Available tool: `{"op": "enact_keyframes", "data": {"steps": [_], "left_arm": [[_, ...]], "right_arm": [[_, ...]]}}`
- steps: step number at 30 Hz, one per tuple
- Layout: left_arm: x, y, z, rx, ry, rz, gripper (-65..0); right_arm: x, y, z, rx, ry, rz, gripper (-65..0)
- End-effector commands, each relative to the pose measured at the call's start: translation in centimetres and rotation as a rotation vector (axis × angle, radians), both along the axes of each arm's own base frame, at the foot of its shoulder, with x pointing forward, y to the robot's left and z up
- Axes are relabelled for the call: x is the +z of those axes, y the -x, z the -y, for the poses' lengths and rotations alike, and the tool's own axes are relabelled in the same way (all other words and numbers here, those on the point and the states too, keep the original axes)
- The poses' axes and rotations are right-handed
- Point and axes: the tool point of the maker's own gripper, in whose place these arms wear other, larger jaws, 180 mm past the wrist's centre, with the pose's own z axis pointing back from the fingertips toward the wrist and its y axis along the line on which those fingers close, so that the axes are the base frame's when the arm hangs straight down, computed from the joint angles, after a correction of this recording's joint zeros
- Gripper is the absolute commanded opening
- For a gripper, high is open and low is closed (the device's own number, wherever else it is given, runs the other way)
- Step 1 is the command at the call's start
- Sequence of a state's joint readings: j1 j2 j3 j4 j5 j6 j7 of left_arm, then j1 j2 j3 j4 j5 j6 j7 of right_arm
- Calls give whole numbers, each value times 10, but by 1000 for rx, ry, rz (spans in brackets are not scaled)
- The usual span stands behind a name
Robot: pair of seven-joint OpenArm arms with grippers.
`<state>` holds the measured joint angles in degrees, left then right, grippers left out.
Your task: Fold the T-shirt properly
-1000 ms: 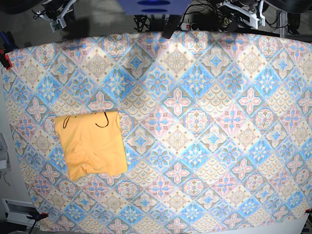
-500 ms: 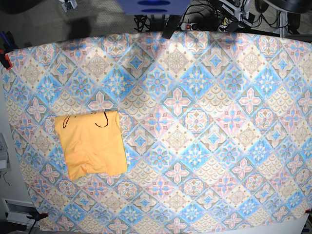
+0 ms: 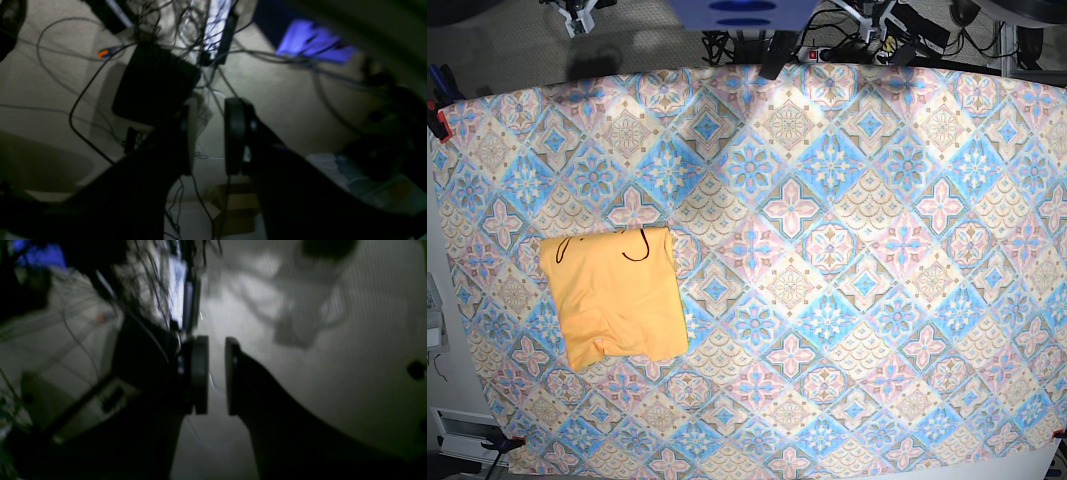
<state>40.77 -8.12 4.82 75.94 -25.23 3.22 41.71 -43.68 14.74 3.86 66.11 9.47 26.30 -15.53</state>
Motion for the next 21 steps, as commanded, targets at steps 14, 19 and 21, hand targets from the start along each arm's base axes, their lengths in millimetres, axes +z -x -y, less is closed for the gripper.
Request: {"op": "enact_keyframes", "data": {"steps": [14,19,21], "left_arm": [[-56,34,-9,-159,-93,-23,-524],[-79,32,-14,-223,-131,-2,-524],[-85,31,-14,-258,-141,12,-523]], "right_arm": [[-50,40,-10,-137,-41,-91,-565],[-67,35,-32,-152,-81,-76,-565],[-73,31,-45,-189,-97,-62,-565]]}}
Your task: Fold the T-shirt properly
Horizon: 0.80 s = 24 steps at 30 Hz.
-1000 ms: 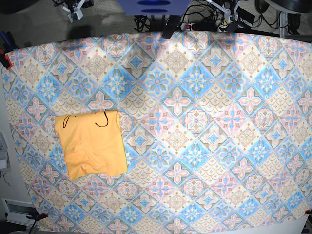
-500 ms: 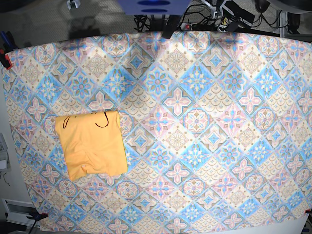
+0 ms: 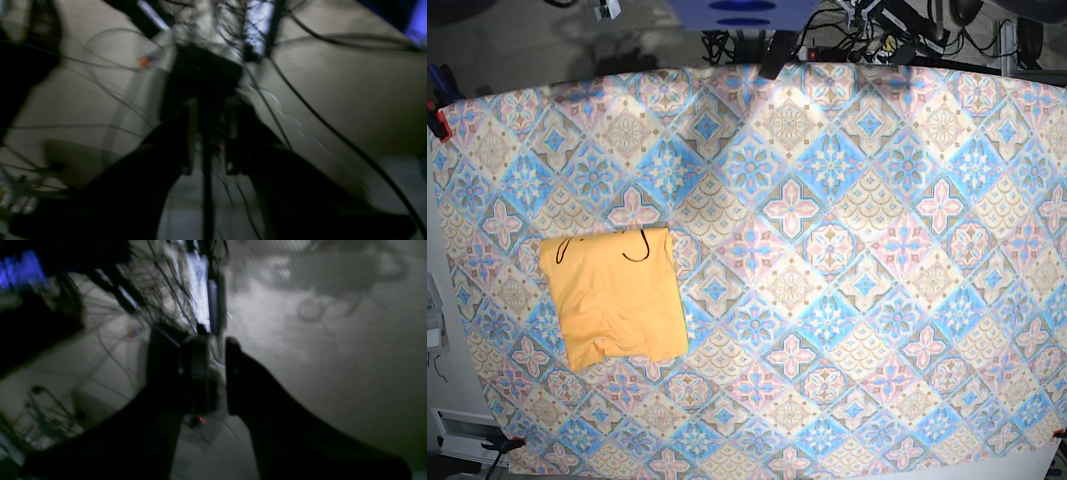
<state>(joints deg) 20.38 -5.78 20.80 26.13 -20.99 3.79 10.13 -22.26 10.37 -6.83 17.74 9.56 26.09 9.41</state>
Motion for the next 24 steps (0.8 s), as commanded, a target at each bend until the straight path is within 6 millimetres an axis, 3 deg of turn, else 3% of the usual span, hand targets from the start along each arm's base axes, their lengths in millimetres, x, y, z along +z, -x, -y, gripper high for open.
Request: {"op": "enact_keyframes", "data": {"steps": [1,10,13,19,24], "left_arm": [[-2,3,0,-20,0,-3,-523],[-8,-18,4,-74,0,35,-525],[-10,-30,3,-76,-2,52,-527],[-10,-33,2,-76,-4,57,-527],[-11,-41,2,-78,-4,69,-527]], "right_arm": [[-1,0,-2,-25,-5,9,-565],[-6,-28,-27,-90,-27,88,-565],[-8,-49,-45,-105,-53,120,-565],[-14,-73,-66,-107,-24,153,-565],[-15,-79,-90,-114,-20,160,-565]]}}
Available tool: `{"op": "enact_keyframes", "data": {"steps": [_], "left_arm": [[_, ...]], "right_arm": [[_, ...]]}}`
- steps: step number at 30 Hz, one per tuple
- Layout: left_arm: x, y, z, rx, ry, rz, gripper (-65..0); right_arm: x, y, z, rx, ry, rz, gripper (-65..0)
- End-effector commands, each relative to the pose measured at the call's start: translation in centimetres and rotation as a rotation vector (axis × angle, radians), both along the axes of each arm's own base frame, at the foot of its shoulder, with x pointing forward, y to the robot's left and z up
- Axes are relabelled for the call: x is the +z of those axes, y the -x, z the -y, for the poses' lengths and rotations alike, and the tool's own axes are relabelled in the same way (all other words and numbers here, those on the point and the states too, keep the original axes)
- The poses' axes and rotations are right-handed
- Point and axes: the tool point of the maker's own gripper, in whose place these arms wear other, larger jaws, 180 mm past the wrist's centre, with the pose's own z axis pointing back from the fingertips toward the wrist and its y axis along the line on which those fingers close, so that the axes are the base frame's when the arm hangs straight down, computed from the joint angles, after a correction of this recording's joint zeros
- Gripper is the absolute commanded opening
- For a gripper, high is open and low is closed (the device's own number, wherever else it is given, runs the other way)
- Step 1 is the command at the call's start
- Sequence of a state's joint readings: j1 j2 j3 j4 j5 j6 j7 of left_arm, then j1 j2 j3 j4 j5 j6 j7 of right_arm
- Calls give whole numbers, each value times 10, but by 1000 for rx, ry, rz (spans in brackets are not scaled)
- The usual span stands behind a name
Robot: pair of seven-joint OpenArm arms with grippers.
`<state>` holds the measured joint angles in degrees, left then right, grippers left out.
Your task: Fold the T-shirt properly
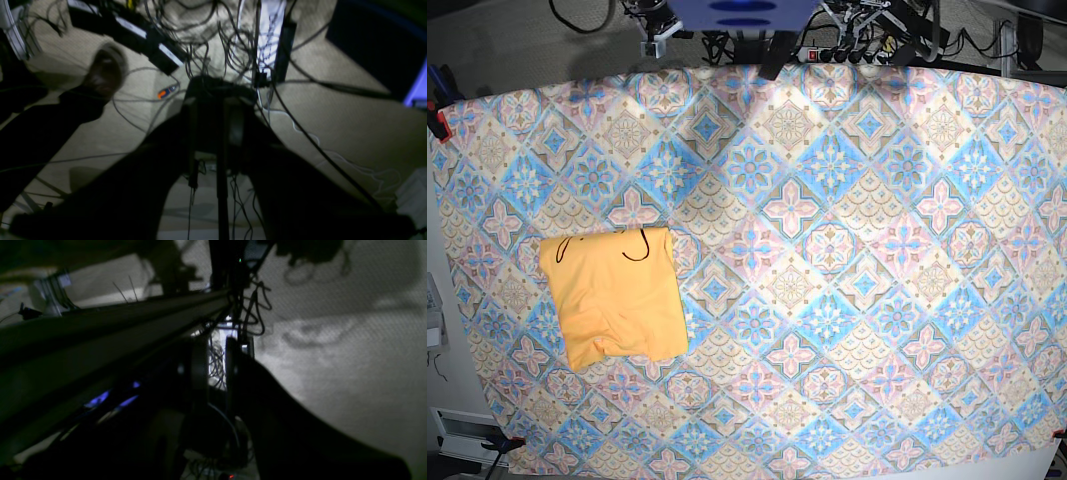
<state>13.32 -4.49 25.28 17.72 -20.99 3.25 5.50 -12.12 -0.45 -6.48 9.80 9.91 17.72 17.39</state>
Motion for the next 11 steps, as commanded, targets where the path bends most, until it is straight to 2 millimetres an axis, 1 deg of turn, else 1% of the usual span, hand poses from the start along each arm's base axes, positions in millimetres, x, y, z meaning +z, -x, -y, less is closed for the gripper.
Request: {"op": "enact_keyframes", "data": {"steps": [1,3,6,11], "left_arm": [[0,-3,-1,-3,-4,9,-527],[0,-4,-1,-3,-4,11,-525],[-1,-15,-1,-1,-3,28,-524],[-1,-16,-1,7,-4,29,-527]], "right_arm": [[2,3,-8,-7,-17,2,-565],[2,1,-14,-9,-26,7,-565],[3,-10,-23,-11,-41,24,-565],[3,-12,-24,-9,-42,27,-565]]}}
